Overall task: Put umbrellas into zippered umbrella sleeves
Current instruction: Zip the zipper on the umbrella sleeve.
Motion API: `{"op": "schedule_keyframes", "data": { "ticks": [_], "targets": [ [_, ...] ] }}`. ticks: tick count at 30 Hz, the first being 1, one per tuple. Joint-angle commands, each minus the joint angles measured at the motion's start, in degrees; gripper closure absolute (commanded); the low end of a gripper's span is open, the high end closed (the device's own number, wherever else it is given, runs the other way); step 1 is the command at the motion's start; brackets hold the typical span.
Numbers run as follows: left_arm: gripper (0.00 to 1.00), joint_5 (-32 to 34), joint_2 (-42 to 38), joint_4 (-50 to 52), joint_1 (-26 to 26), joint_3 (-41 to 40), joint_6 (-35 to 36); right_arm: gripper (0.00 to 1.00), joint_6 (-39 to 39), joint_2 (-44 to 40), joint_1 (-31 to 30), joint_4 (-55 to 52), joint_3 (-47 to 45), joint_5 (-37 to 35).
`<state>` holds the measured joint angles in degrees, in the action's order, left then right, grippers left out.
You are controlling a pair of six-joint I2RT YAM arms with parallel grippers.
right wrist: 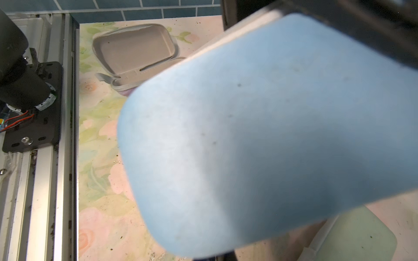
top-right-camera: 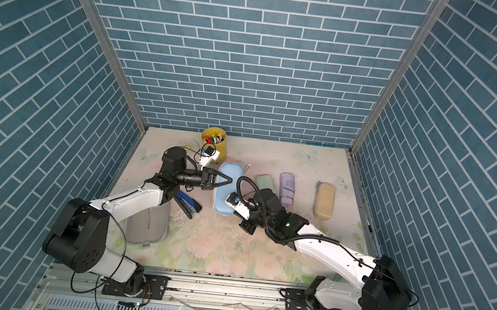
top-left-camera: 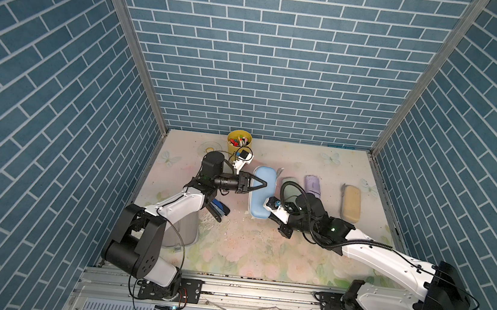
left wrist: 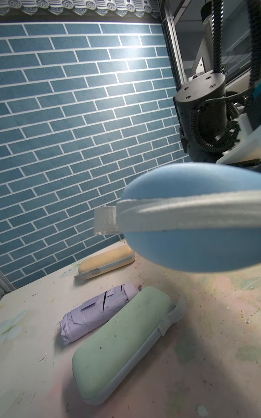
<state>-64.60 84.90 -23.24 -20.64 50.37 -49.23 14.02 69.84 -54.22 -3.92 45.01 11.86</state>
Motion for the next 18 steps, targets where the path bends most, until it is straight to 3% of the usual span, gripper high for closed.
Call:
{"op": "schedule_keyframes", "data": {
  "ticks": [1,7,10,15,18],
  "targets": [
    [1.0,12.78,-1.99,2.34,1.48,2.01,7.85,1.0,-4.53,0.17,-3.22,2.46,-0.83,3.18],
    [1.0,23.0,-2.56,-1.94,1.48,-0.51,7.41,1.0,-15.12,4.12,-6.43,13.05,-1.31,3.99],
    [1.0,23.75,-2.3,-0.71,3.15,0.57,9.99,1.0,-15.04,5.04,-7.75,13.08,-1.42,3.1],
    [1.0,25.23,-2.01,-4.33,3.05,0.67,7.92,1.0,-17.01,4.7,-7.83,14.69,-0.48,1.85],
    [1.0,32.22,-2.52,-12.01,2.07,-4.2,4.04,1.0,-24.09,6.67,-7.83,18.56,1.98,2.3]
  ]
}}
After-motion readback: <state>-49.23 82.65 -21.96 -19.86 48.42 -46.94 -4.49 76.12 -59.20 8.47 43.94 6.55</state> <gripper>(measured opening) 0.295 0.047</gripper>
